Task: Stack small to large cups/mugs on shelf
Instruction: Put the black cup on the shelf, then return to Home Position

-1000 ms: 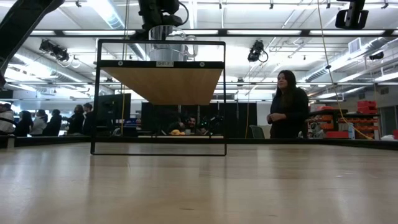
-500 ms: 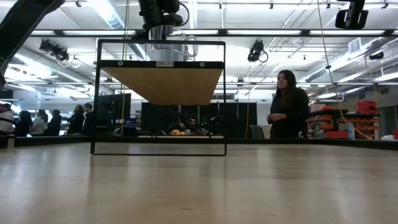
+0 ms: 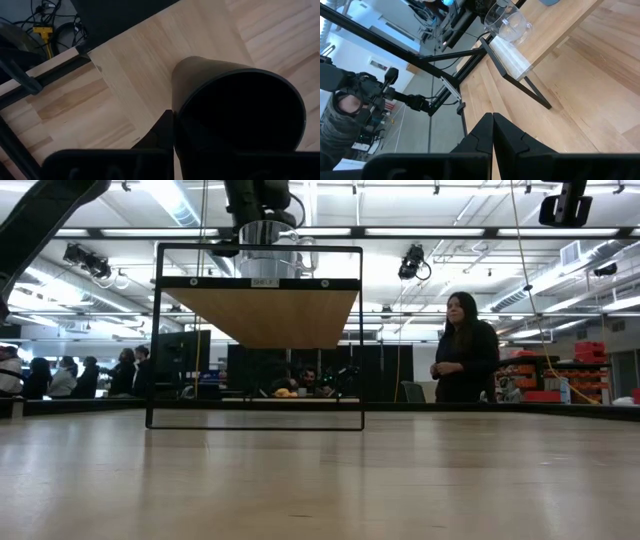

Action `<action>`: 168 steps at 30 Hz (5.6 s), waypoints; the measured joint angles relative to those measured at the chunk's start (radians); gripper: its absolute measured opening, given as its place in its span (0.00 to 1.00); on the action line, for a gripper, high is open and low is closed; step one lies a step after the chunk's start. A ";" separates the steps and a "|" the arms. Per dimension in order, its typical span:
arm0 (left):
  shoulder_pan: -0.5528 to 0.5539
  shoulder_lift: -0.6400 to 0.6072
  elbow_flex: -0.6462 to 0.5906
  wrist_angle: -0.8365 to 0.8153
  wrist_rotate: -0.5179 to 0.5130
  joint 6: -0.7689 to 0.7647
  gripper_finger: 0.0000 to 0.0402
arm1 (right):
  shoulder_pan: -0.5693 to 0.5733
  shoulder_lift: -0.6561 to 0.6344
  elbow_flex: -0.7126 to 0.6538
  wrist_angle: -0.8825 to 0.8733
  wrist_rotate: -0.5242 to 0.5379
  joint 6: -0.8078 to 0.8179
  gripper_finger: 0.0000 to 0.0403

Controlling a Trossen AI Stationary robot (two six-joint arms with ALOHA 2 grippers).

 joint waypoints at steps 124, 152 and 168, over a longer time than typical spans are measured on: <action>0.010 -0.338 0.004 0.100 0.041 0.064 0.41 | 0.000 0.000 0.000 0.000 0.000 -0.027 0.04; -0.294 -1.019 -0.712 0.033 -0.613 -0.158 0.39 | 0.000 0.000 0.000 0.003 0.000 0.046 0.04; -0.554 -1.506 -1.292 1.153 -0.177 0.140 0.38 | 0.000 -0.182 0.000 0.467 -0.176 -0.346 0.04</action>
